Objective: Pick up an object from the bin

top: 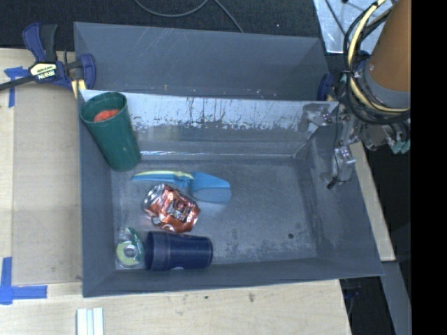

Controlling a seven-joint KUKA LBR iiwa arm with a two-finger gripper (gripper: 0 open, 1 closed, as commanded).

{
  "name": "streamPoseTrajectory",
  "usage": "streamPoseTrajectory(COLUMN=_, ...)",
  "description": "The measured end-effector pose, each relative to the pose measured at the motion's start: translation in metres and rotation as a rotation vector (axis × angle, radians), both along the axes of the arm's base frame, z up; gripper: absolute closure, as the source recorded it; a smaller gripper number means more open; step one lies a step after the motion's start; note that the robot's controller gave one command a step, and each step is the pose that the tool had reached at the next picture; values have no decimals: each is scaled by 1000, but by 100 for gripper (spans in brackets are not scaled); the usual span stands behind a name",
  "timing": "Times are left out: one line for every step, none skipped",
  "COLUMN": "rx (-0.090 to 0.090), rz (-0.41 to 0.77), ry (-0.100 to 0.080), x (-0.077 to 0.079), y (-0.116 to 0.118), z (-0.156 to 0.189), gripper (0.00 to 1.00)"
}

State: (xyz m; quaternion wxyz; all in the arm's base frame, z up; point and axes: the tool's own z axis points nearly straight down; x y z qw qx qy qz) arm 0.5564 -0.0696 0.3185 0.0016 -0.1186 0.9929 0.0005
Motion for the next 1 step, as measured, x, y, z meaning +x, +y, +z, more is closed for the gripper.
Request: streamPoseTrajectory(rx=-3, rz=24, ry=-7, x=-1, y=10, z=9, gripper=0)
